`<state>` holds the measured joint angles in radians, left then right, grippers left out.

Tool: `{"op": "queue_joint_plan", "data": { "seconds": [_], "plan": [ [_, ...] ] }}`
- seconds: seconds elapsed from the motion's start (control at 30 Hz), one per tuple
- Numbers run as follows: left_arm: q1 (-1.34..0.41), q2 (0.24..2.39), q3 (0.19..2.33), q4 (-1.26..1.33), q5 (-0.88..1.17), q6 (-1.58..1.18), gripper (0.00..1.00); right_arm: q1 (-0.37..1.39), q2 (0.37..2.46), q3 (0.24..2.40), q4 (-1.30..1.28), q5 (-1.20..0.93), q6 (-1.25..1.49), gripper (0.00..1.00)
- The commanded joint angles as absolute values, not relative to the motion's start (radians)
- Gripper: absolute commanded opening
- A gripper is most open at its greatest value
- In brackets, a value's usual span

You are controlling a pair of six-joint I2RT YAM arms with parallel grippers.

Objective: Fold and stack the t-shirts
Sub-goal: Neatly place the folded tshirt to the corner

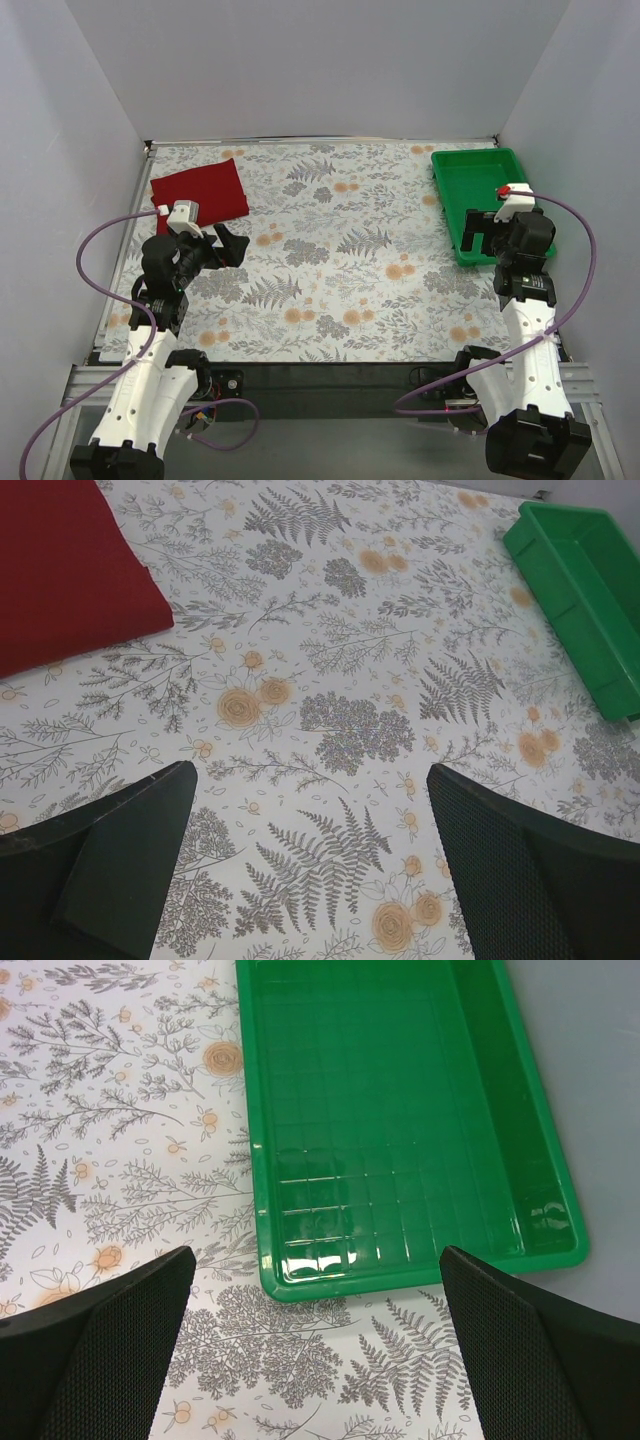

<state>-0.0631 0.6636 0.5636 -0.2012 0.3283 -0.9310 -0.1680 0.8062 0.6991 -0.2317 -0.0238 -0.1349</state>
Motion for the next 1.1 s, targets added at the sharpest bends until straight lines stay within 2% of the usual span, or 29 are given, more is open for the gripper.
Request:
{"op": "queue_joint_plan", "data": {
  "seconds": [0.0, 1.07],
  "plan": [
    [-0.069, 0.649, 0.555, -0.183, 0.307, -0.917, 0.93, -0.17, 0.79, 0.68, -0.183, -0.005, -0.123, 0.98],
    [-0.077, 0.644, 0.552, -0.176, 0.299, -0.913, 0.93, -0.17, 0.788, 0.65, -0.163, 0.037, -0.126, 0.98]
  ]
}}
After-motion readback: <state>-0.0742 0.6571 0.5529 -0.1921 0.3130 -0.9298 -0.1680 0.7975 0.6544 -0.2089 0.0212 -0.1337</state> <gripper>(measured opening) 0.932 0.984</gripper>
